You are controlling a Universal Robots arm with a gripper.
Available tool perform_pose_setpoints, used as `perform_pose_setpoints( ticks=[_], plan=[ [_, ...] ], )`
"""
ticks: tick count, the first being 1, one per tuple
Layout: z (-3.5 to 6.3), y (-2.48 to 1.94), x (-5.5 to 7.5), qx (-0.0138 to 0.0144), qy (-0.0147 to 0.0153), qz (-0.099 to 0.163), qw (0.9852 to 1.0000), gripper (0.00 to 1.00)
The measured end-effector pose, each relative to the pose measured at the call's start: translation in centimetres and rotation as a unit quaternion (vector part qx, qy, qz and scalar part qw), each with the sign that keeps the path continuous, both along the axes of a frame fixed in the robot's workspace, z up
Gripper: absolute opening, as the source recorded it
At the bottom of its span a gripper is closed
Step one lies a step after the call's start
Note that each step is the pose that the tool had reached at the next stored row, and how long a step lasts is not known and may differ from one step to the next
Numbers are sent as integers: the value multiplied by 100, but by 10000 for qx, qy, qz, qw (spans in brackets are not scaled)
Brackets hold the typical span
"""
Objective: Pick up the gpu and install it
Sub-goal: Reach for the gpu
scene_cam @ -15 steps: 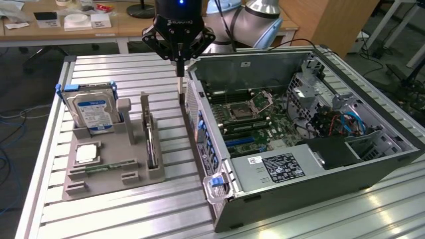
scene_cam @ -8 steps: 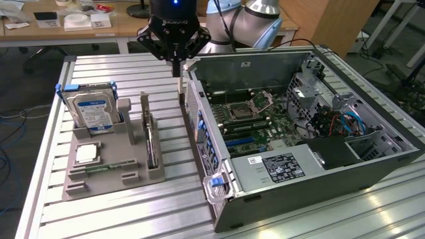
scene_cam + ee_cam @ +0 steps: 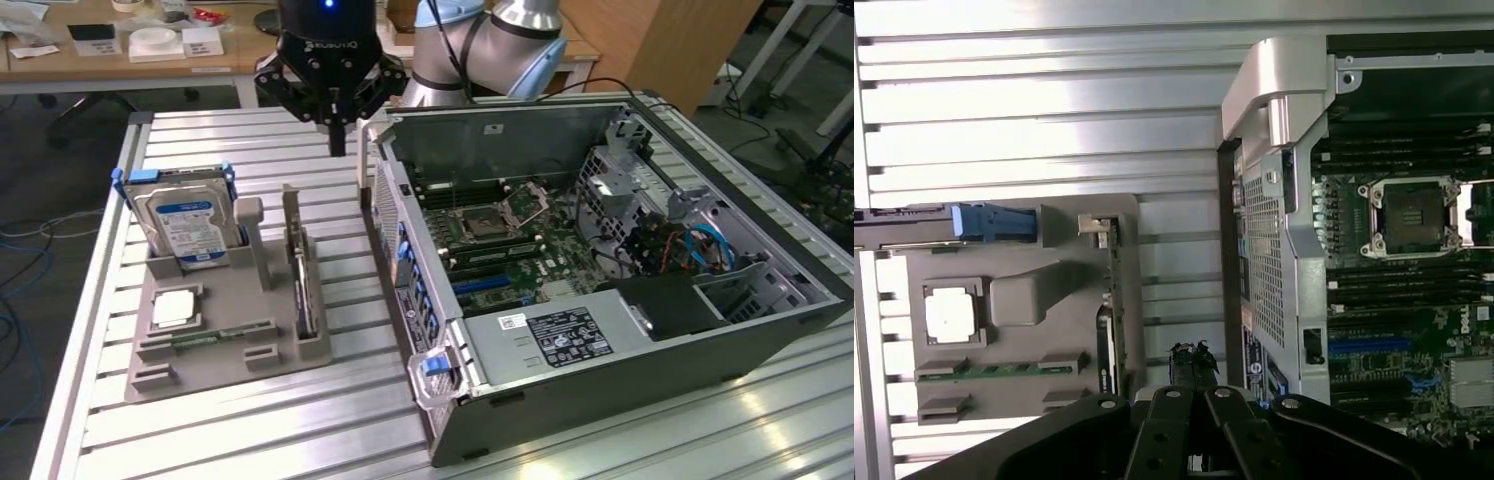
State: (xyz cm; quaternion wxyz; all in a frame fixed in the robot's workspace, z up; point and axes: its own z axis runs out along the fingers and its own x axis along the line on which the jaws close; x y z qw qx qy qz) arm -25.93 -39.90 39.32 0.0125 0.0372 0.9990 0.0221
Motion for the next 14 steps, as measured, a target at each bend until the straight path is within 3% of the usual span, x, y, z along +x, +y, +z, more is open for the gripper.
perform_pose_setpoints(
  ticks=[5,14],
  plan=[
    [-3,-10,-39,0,3,37,10000,11],
    [-3,-10,-119,5,3,398,9992,11]
  ],
)
